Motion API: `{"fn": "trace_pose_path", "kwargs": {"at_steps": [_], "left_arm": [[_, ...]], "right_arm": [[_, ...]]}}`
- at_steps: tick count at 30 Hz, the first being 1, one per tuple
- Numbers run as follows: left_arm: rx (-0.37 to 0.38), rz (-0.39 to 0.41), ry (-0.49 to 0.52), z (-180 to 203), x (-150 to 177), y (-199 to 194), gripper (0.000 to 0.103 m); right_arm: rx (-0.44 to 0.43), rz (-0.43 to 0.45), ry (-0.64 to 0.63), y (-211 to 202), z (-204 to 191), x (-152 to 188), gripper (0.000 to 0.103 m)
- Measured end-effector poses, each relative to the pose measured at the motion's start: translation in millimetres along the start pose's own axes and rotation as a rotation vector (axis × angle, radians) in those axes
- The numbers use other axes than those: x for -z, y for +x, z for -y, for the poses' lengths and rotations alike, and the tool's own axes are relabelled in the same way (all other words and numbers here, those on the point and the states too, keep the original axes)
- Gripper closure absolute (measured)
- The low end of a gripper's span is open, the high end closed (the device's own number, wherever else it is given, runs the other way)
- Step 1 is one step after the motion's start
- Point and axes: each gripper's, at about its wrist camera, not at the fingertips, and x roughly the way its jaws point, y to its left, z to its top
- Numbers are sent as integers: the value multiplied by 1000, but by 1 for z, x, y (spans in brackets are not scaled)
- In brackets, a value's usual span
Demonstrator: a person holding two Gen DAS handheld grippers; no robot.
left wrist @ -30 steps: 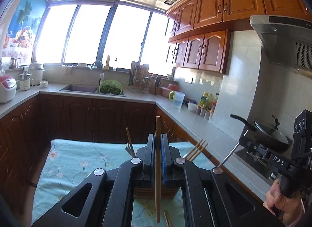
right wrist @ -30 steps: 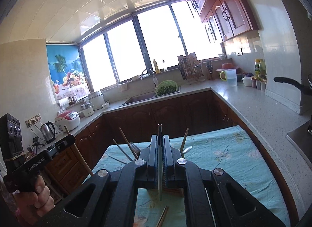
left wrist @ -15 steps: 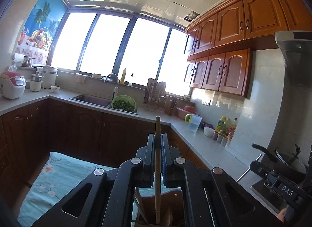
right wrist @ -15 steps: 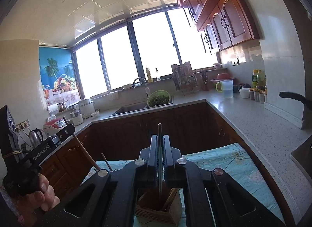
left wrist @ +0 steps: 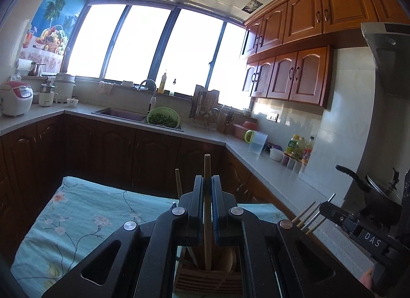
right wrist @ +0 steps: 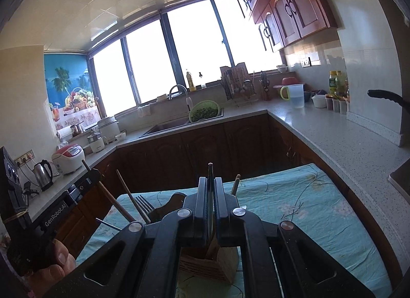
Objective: Organize utensils
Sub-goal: 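Carry both chopsticks to the caddy and lower them into its slots, then open both grippers to release the chopsticks into the caddy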
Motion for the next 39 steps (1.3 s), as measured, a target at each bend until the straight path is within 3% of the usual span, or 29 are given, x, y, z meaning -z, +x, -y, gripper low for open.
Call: {"fn": "trace_pose_path", "kwargs": {"at_steps": [10, 30, 33, 35, 38, 39], "left_arm": [[28, -85, 63, -14, -7, -11, 99], [49, -116, 79, -20, -21, -13, 99], [47, -106, 80, -19, -23, -19, 88], [43, -88, 79, -17, -23, -26, 82], [43, -73, 81, -16, -25, -36, 81], [39, -67, 81, -16, -25, -40, 79]], "right_arm": [[-8, -59, 8, 15, 2, 18, 99], [-21, -67, 34, 17, 7, 21, 97], [-30, -54, 55, 11, 10, 18, 96], [-36, -37, 62, 4, 10, 15, 93], [-44, -7, 62, -9, 8, 9, 79], [-38, 5, 63, -14, 7, 8, 67]]}}
